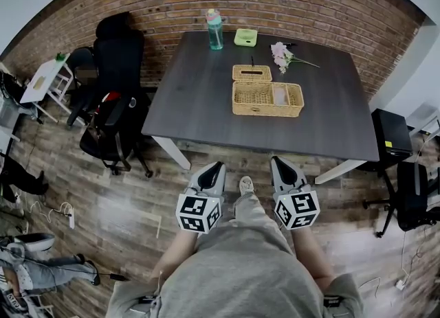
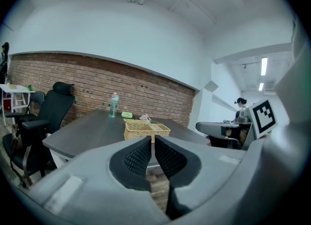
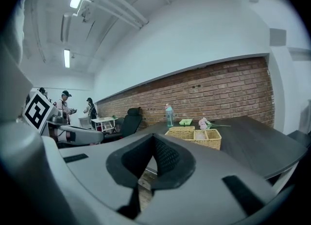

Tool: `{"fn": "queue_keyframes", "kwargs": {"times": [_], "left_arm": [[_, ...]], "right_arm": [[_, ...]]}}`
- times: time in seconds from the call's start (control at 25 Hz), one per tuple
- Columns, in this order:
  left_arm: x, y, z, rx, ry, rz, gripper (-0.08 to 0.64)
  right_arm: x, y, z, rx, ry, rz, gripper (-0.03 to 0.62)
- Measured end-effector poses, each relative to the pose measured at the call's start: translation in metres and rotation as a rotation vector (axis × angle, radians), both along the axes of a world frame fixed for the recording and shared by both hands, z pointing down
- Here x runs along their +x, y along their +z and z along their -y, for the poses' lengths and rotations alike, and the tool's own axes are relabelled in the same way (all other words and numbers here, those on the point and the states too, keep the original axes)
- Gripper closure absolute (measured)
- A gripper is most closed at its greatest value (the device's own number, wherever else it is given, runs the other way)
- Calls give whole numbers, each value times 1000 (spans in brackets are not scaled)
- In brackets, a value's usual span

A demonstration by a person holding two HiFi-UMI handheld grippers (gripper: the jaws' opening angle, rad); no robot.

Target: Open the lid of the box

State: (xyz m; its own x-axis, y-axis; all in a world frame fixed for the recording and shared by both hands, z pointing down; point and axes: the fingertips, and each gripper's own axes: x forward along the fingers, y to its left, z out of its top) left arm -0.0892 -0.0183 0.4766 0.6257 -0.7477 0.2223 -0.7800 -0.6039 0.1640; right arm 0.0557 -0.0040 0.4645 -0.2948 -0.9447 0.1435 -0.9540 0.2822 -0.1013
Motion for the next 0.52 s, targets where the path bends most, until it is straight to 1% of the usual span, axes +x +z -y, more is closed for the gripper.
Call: {"fn": "queue_keyframes", "kwargs": {"times": [0.28,0.52], "left_arm": [[2,3,5,-10,6,6,528],[2,6,9,-11,7,10,528]], "right_arm": [[2,3,6,-12,-2,18,591],[3,6,11,-13,-3,15,591]]}}
